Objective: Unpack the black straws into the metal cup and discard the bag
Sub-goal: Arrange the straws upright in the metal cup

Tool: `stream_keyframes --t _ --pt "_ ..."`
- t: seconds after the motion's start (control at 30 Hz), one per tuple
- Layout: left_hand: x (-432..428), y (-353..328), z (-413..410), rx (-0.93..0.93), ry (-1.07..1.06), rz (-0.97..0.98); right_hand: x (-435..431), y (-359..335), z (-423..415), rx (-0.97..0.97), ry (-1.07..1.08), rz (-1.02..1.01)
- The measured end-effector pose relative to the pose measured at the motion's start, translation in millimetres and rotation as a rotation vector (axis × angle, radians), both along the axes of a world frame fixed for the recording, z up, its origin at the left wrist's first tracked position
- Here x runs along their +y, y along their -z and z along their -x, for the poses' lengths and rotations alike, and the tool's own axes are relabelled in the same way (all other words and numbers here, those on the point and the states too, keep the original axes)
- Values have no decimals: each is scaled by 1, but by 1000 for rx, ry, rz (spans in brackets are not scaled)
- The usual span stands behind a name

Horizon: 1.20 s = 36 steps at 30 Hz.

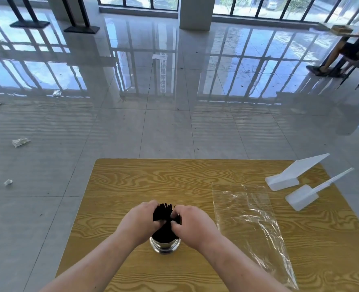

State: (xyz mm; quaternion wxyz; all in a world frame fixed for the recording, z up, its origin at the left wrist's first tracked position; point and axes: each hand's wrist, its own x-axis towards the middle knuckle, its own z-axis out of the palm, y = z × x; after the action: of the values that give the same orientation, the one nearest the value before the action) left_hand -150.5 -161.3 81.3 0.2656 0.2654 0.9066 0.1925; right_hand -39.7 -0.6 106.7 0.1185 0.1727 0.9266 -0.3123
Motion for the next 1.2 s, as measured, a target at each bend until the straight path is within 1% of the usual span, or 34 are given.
stream_keyframes --t 0.17,0.33,0.57,0.9,1.2 --pt "3 -4 0 48 -10 -67 6 3 3 64 53 11" --pt "7 -13 7 135 63 -54 11 0 6 109 87 35" --pt "10 -36 18 213 107 -82 13 -1 5 125 133 73" --pt "12 -76 31 244 114 -122 11 -5 7 140 162 137" --pt "10 -101 33 251 103 -175 8 -9 5 142 165 153"
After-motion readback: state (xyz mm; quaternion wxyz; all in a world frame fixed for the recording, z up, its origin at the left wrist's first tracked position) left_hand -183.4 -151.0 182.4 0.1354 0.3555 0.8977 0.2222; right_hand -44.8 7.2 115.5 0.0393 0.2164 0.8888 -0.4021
